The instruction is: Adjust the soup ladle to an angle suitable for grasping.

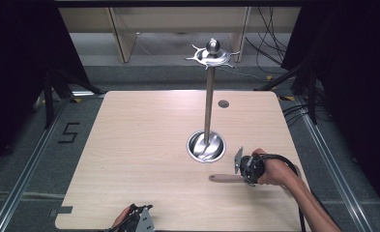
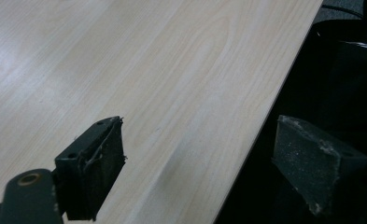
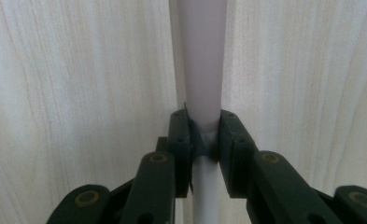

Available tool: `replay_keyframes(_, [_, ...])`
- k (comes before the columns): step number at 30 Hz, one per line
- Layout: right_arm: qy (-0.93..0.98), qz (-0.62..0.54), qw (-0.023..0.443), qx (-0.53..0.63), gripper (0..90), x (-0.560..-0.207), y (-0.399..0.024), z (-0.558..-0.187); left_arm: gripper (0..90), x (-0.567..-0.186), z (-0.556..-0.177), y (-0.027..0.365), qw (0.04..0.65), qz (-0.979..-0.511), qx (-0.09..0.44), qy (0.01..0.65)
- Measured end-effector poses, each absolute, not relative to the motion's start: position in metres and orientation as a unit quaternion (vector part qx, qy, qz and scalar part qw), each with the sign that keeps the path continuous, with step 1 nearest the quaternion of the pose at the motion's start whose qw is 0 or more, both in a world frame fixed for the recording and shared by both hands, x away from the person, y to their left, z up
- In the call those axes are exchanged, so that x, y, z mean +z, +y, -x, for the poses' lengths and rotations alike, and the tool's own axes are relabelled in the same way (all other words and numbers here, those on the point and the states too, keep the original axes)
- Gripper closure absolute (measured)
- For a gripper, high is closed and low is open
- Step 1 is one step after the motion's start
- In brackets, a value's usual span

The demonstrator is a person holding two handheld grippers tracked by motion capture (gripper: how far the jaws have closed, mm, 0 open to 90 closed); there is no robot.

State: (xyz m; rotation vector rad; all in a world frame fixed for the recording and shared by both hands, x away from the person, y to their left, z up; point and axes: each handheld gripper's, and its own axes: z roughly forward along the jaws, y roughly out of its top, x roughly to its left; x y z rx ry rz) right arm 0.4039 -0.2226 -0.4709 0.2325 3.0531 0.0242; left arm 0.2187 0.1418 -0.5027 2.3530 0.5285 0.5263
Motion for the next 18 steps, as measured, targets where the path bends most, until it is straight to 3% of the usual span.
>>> replay_keyframes(18, [0.983,-0.079,0.100,0.136,77.5,-0.430,-0.260,-0.387,15.8,-0.503,-0.219,0.142,0.326,-0.899,0.207,0.206])
